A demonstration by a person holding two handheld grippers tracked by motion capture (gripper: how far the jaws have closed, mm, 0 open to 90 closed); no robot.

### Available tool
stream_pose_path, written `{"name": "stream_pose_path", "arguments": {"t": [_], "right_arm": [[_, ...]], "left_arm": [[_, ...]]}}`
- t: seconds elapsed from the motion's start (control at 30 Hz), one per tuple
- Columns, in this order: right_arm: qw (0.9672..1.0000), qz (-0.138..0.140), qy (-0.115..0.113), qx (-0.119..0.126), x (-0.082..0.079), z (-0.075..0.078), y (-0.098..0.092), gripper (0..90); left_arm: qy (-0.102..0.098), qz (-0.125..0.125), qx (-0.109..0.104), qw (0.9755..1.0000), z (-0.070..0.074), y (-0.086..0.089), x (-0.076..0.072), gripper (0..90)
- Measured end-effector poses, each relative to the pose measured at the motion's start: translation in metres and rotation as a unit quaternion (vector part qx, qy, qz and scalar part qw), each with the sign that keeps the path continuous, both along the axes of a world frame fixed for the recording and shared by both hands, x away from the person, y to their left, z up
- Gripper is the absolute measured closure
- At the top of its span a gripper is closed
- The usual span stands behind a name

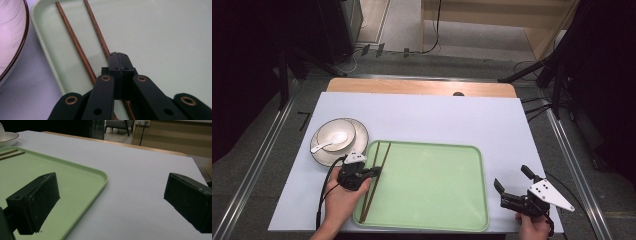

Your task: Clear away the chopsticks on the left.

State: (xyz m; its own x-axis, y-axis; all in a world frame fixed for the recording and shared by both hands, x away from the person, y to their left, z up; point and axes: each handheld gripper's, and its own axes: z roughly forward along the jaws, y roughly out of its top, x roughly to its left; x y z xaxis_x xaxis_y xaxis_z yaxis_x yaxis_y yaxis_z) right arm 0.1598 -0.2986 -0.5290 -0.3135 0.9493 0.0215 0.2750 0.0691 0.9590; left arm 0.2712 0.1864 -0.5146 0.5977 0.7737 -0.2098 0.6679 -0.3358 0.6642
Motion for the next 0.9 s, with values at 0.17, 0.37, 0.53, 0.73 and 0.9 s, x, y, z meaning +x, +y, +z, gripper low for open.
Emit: {"name": "stream_pose_path", "arguments": {"t": [0.17,0.37,0.53,0.73,0.9], "right_arm": [[1.0,0.001,0.002,0.001,0.001,0.0,0.001,0.1],[1.0,0.0,0.001,0.001,-0.001,0.0,0.001,0.1],[1.0,-0.002,0.003,0.002,-0.001,0.0,-0.001,0.1],[1.0,0.0,0.001,0.001,0.0,0.0,-0.001,0.1],[1.0,0.001,0.0,0.0,0.0,0.0,0.0,0.1]], "left_arm": [[-0.013,-0.021,-0.006,0.9997,0.001,-0.013,0.0,90.0],[-0.007,-0.002,0.017,0.9998,-0.003,-0.01,0.005,90.0],[-0.002,0.007,0.013,0.9999,-0.003,0.0,0.005,90.0],[-0.002,0.002,0.0,1.0,-0.004,0.005,0.003,89.9],[-0.007,-0.006,-0.013,0.9999,-0.004,0.005,0.002,82.7]]}}
